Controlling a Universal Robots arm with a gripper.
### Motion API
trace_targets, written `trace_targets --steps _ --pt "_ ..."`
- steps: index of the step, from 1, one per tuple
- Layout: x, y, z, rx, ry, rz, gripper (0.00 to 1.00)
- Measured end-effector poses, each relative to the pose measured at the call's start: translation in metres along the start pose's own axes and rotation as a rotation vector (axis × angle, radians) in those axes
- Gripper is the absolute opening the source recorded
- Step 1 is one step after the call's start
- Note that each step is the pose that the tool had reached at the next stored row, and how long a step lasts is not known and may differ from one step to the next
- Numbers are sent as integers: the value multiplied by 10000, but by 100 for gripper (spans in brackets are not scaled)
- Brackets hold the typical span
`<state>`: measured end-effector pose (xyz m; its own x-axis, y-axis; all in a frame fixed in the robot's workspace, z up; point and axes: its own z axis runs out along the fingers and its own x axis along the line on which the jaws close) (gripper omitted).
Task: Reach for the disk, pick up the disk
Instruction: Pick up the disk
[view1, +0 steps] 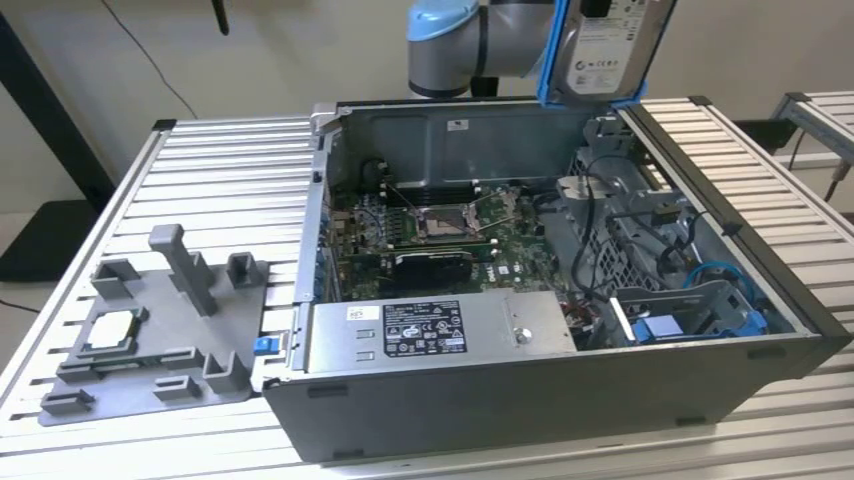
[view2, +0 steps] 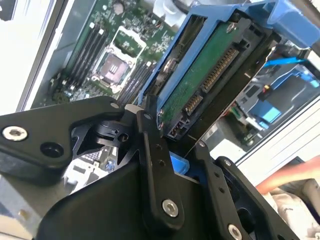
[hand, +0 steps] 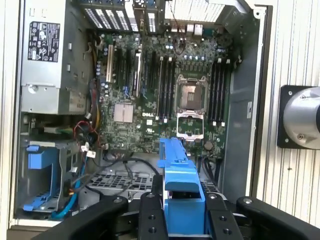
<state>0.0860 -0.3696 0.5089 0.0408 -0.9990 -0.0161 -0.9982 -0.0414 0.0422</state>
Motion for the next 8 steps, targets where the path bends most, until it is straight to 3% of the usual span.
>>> trace_targets --steps 8 --pt "15 -355 -7 -6 -1 -1 0"
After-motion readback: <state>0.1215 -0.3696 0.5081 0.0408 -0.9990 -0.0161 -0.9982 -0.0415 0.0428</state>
